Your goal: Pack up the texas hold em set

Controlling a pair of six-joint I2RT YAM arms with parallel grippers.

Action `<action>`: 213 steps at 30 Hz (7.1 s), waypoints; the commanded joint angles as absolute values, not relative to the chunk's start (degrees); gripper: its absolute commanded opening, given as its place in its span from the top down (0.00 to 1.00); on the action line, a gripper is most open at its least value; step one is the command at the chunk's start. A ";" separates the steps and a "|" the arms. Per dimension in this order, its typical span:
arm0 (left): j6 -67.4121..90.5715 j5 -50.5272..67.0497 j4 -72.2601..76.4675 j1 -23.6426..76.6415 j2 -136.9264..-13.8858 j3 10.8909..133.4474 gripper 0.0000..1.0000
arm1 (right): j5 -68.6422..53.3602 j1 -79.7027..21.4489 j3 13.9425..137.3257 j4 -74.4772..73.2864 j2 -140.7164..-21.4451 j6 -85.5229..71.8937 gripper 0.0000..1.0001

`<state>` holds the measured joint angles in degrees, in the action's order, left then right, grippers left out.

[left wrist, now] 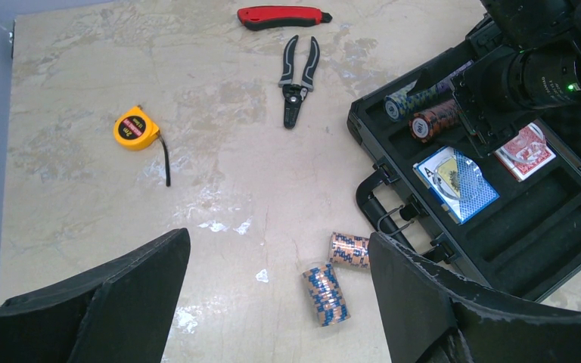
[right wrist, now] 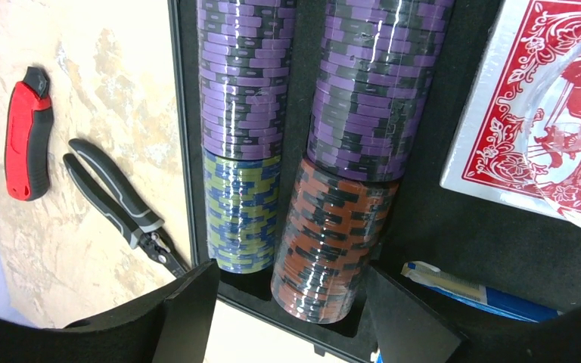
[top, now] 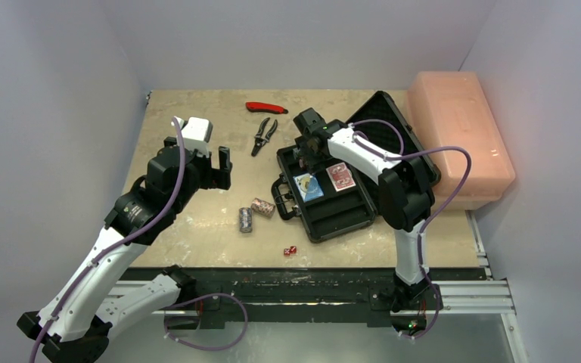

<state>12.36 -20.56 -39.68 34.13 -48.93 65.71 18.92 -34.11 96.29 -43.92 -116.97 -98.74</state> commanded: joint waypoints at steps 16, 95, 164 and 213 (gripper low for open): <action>11.29 -20.39 -37.71 33.72 -47.92 66.01 0.13 | 21.40 -33.54 96.06 -43.41 -112.08 -98.00 0.28; 13.80 -14.46 -42.57 33.79 -48.88 66.44 0.13 | 0.55 -40.64 58.63 -27.25 -65.31 -22.32 0.14; 12.20 -23.73 -42.88 33.78 -42.01 60.81 0.14 | 14.48 -65.92 60.27 -25.66 -94.54 -34.65 0.51; 12.31 -23.55 -42.96 33.79 -41.22 60.73 0.14 | 15.93 -68.02 58.18 -28.56 -95.62 -38.67 0.65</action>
